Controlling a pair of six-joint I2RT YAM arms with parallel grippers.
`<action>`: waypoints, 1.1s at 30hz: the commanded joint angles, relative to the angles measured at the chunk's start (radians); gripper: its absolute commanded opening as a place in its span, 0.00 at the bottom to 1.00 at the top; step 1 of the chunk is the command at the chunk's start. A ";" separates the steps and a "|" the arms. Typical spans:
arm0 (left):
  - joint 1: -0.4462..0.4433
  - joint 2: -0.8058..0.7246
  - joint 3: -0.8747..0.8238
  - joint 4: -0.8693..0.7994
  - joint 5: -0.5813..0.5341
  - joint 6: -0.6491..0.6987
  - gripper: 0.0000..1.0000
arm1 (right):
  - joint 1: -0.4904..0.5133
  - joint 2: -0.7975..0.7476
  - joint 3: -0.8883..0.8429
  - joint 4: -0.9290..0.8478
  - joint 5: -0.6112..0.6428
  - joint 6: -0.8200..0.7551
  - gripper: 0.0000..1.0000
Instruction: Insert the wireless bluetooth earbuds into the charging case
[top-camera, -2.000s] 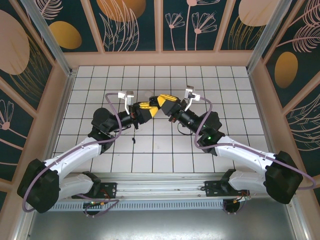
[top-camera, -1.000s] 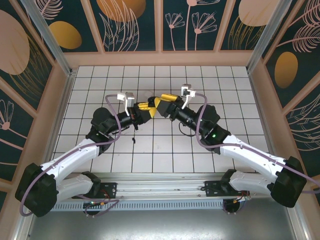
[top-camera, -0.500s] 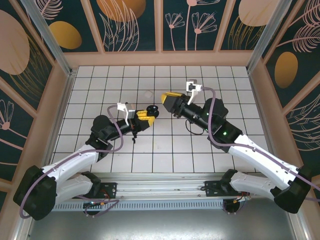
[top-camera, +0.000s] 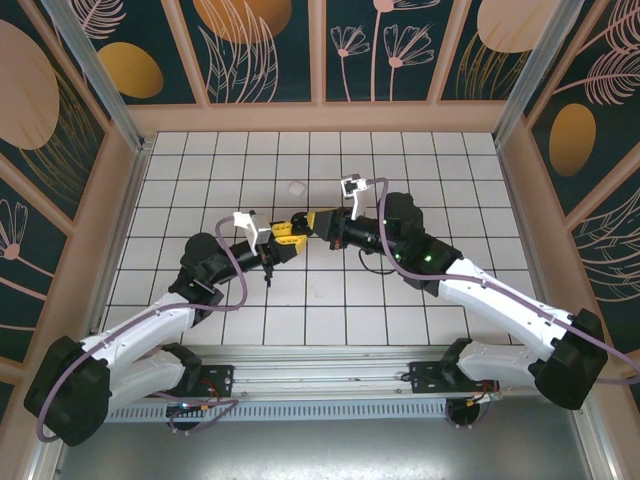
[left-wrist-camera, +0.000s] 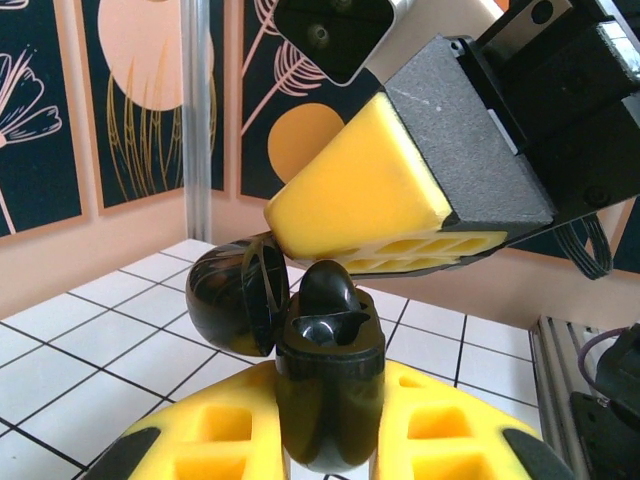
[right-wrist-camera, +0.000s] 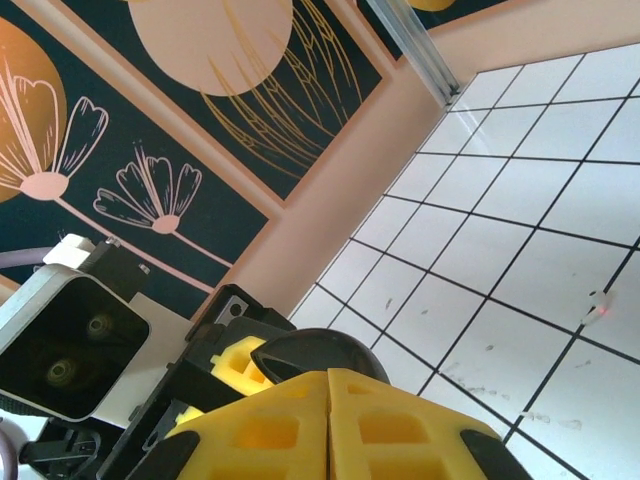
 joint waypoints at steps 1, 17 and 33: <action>-0.002 -0.030 -0.005 0.016 -0.007 0.039 0.00 | 0.006 0.008 -0.002 -0.009 -0.026 0.002 0.05; -0.001 -0.157 -0.047 -0.140 -0.225 0.058 0.00 | -0.017 -0.091 0.030 -0.115 0.168 0.027 0.26; -0.002 -0.402 -0.028 -0.464 -0.381 0.103 0.00 | -0.042 0.276 -0.013 -0.086 0.150 0.236 0.24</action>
